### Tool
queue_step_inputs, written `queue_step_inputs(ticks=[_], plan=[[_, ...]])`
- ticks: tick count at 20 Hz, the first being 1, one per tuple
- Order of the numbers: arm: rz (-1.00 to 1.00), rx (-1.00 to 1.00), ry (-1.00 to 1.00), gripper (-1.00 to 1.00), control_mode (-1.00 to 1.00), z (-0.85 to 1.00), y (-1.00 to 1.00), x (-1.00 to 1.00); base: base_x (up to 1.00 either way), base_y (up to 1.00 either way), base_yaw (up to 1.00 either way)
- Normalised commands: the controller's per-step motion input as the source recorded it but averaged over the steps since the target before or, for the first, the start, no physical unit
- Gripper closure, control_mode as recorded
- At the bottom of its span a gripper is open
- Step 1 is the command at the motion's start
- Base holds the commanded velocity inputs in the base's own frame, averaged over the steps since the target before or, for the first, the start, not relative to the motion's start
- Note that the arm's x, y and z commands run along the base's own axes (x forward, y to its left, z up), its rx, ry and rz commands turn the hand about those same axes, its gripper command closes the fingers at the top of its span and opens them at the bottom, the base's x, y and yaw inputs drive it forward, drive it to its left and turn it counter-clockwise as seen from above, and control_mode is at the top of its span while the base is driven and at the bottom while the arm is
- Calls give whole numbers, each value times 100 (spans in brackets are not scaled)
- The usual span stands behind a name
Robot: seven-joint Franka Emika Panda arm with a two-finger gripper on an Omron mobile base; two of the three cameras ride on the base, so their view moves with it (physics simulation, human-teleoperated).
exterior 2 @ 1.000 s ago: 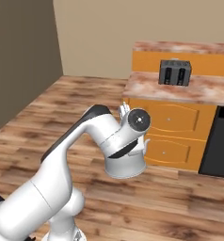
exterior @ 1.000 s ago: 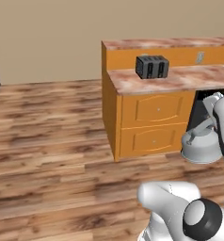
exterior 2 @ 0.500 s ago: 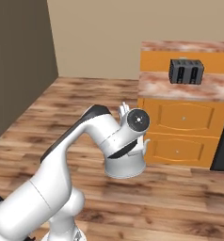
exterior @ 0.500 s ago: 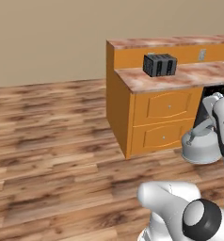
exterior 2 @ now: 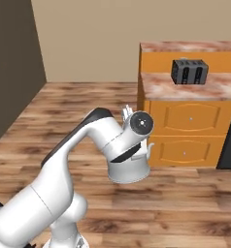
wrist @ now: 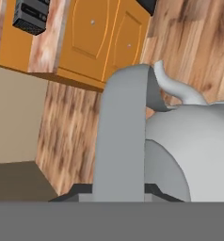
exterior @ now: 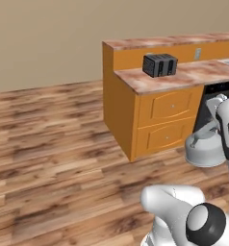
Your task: The kettle is done boiling. Turn off the stove, then wait for 300 timesteps before moving the kettle to the dining table.
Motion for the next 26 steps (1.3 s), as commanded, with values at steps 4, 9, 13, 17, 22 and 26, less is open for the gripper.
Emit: queue_step_inputs(ticks=[4,9,13,17,22,26], plan=[[0,0,0,100,100,0,0,0,28,59,-22],[0,0,0,100,100,0,0,0,37,67,-21],[0,0,0,100,100,0,0,0,40,73,-21],[0,0,0,100,100,0,0,0,40,71,-19],[0,0,0,100,100,0,0,0,37,71,-19],[0,0,0,100,100,0,0,0,33,80,-19]])
